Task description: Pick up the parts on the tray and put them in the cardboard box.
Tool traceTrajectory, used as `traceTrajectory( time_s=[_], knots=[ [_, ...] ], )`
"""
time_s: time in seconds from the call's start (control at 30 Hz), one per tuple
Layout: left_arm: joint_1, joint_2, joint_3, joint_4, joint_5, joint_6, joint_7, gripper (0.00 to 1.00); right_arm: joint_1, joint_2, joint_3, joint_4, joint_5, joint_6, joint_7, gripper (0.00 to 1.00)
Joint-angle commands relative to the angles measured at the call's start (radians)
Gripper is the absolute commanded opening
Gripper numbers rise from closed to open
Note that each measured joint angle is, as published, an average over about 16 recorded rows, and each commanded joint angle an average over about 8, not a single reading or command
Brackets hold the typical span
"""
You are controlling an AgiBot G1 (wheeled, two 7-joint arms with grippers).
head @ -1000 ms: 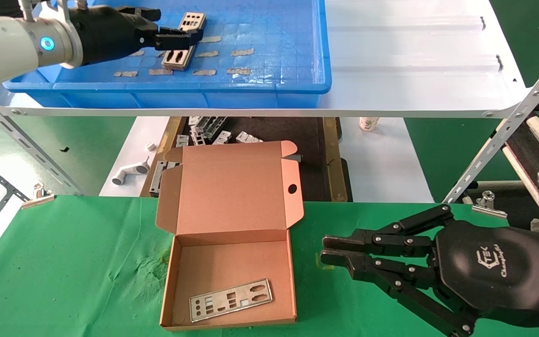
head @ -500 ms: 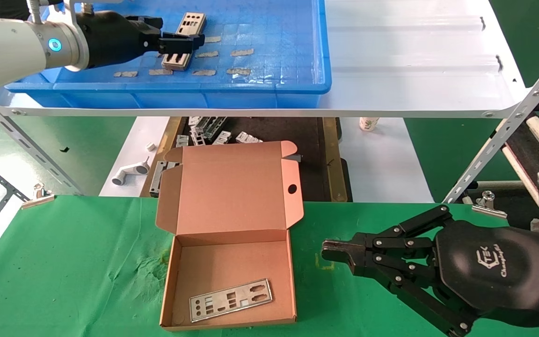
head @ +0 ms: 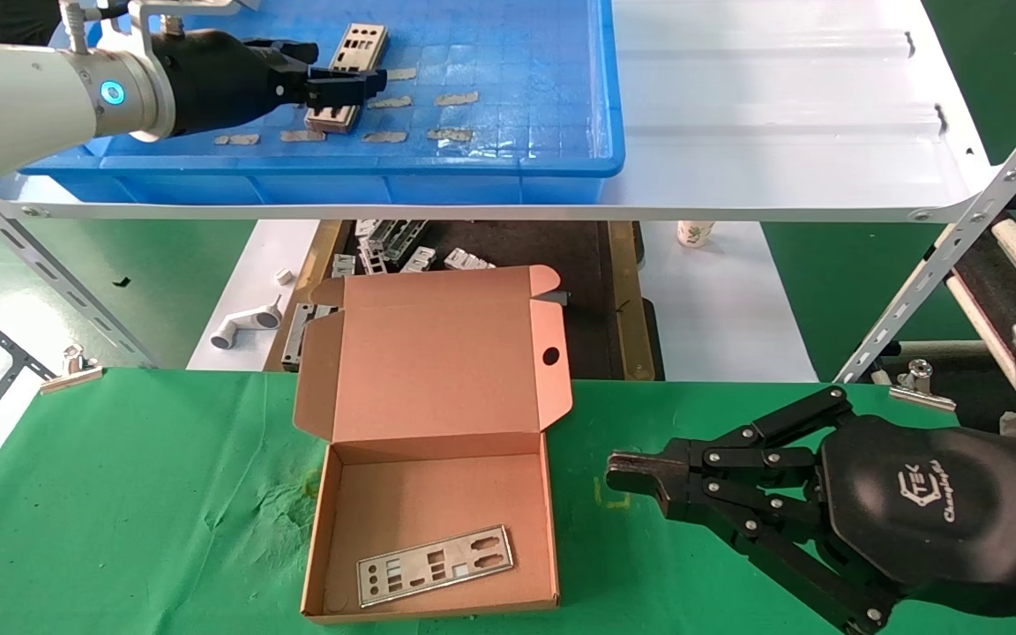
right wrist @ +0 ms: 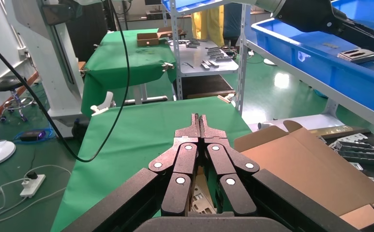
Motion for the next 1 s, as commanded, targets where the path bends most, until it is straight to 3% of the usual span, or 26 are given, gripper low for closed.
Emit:
traceTrajectory(
  time_s=[0.03, 1.0],
  knots=[
    [0.000, 0.002, -0.001, 0.003, -0.002, -0.002, 0.005, 0.00, 0.000, 0.000, 0.000, 0.000, 0.000, 0.000, 0.000, 0.00],
    [-0.020, 0.014, -0.026, 0.044, -0.031, -0.034, 0.079, 0.00, 0.000, 0.000, -0.001, 0.000, 0.000, 0.000, 0.000, 0.00]
  ],
)
